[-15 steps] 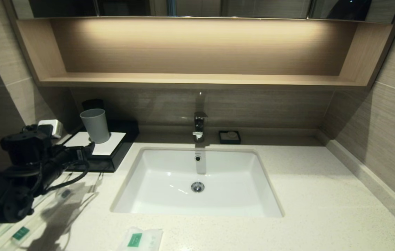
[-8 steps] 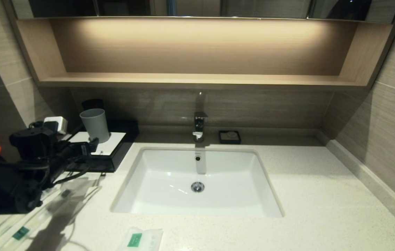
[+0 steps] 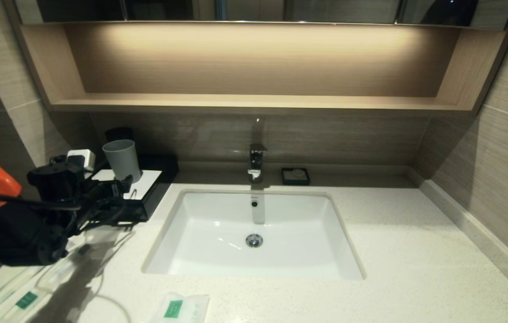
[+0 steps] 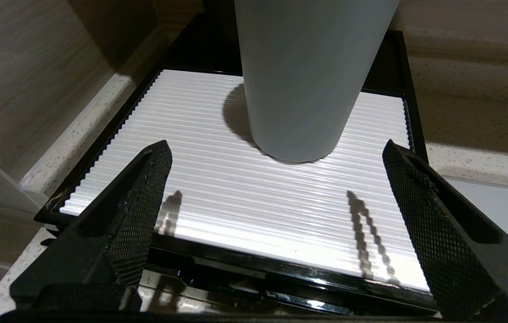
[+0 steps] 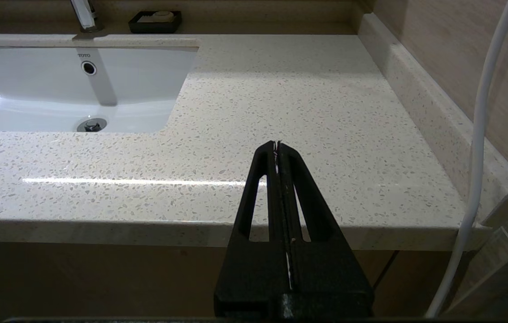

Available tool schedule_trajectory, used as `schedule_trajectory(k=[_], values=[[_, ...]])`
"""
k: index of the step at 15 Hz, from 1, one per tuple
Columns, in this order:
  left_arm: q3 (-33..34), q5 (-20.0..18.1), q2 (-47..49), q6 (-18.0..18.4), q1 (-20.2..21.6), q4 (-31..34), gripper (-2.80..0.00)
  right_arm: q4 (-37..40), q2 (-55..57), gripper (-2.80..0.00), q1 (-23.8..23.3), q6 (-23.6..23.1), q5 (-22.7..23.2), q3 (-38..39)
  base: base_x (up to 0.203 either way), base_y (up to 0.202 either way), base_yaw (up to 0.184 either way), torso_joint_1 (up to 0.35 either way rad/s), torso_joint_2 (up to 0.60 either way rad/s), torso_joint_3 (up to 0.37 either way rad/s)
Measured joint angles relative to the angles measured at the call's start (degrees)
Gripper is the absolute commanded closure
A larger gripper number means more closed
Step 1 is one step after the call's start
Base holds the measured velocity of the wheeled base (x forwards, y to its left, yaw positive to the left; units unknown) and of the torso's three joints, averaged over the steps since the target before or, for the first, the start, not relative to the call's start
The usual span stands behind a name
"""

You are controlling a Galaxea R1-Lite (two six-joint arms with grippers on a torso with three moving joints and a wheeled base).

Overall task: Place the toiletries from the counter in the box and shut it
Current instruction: Pick up the cup

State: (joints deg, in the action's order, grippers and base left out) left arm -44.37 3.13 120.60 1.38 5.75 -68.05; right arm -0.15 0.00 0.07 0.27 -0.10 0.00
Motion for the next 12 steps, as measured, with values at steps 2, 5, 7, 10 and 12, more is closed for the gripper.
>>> schedule_trajectory(k=[2, 5, 7, 10, 12], values=[[-0.87, 0.02, 0.97, -0.08, 0.00, -0.03, -2.80, 0.02, 0.00, 0.00, 0.00, 0.00, 0.00, 0.00, 0.000, 0.000, 0.000, 0.000, 0.00, 0.000], [-1.86, 0.02, 2.53, -0.14, 0.02, -1.26, -2.80, -0.01, 0.00, 0.00, 0.00, -0.02, 0.01, 0.00, 0.000, 0.000, 0.000, 0.000, 0.00, 0.000], [-2.60, 0.00, 3.48, -0.17, 0.02, -1.49, -2.80, -0.01, 0.00, 0.00, 0.00, -0.01, 0.00, 0.00, 0.000, 0.000, 0.000, 0.000, 0.00, 0.000], [-3.26, 0.00, 4.16, -0.63, -0.09, -1.57, -2.80, 0.02, 0.00, 0.00, 0.00, -0.02, 0.00, 0.00, 0.000, 0.000, 0.000, 0.000, 0.00, 0.000], [-3.54, 0.00, 4.49, -0.78, -0.15, -1.77, -2.80, -0.01, 0.00, 0.00, 0.00, 0.00, 0.00, 0.00, 0.000, 0.000, 0.000, 0.000, 0.00, 0.000]])
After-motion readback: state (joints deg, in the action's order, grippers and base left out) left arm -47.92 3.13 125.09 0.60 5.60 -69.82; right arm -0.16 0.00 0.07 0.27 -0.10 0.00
